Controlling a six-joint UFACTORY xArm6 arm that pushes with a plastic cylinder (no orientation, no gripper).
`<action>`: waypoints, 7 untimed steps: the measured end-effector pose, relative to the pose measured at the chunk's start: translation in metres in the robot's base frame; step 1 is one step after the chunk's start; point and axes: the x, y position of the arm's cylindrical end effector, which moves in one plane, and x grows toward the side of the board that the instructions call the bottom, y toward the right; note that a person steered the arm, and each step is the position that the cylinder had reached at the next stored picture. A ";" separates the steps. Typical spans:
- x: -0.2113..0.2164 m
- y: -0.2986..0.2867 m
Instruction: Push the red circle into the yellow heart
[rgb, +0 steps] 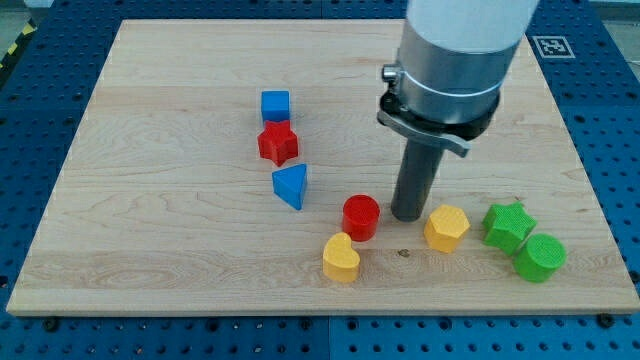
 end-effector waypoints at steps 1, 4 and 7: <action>0.003 -0.013; 0.012 -0.018; 0.036 -0.018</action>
